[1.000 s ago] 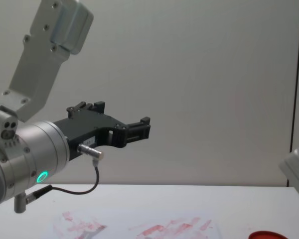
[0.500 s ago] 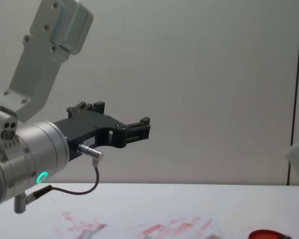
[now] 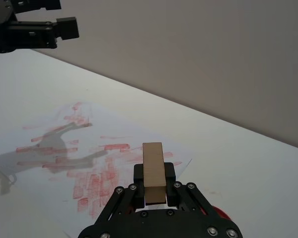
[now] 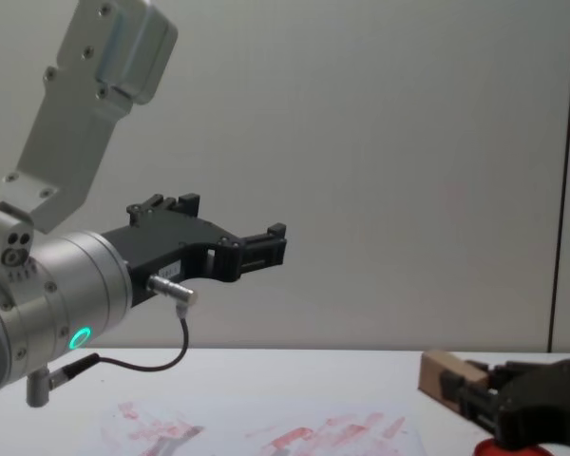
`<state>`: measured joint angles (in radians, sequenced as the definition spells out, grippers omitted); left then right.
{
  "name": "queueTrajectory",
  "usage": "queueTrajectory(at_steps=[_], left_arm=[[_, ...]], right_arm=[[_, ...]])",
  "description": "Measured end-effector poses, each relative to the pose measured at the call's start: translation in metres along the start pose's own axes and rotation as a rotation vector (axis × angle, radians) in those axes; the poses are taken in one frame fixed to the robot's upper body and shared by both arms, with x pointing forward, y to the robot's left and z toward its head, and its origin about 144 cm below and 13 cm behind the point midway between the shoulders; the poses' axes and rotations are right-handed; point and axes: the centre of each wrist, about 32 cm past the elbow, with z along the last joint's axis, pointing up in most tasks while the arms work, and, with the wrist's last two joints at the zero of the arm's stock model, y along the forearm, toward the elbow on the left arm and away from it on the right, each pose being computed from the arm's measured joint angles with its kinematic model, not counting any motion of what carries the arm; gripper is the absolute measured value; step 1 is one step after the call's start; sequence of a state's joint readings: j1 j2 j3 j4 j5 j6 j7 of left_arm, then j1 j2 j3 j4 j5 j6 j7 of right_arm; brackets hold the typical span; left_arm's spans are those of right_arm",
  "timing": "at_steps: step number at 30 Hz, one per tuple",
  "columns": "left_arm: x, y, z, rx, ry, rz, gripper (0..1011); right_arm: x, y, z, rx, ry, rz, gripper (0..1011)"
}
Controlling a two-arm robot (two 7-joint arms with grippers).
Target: Use the one hand to pick up the stamp and affix it onto the A4 paper.
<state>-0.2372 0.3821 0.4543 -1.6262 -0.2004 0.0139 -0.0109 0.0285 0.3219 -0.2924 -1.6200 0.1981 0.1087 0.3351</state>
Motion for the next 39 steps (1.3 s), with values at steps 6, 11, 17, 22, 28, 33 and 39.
queueTrajectory(at_steps=[6,11,17,22,28,33,39], left_arm=[[0.000,0.000,0.000,0.000,0.000,0.000,1003],[0.000,0.000,0.000,0.000,0.000,0.000,1002],[0.000,0.000,0.000,0.000,0.000,0.000,1003],[0.000,0.000,0.000,0.000,0.000,0.000,1002],[0.000,0.000,0.000,0.000,0.000,0.000,1002],[0.000,0.000,0.000,0.000,0.000,0.000,1002],[0.000,0.000,0.000,0.000,0.000,0.000,1002]], right_arm=[[0.008,-0.003,0.002,0.006,-0.009,-0.033,216],[0.014,-0.006,-0.001,-0.007,-0.019,-0.059,216],[0.020,-0.008,-0.006,-0.032,-0.034,-0.084,216],[0.023,-0.008,-0.011,-0.052,-0.042,-0.100,216],[0.026,-0.006,-0.017,-0.080,-0.049,-0.117,216],[0.027,-0.004,-0.022,-0.102,-0.053,-0.123,216],[0.027,-0.002,-0.026,-0.119,-0.055,-0.125,216]])
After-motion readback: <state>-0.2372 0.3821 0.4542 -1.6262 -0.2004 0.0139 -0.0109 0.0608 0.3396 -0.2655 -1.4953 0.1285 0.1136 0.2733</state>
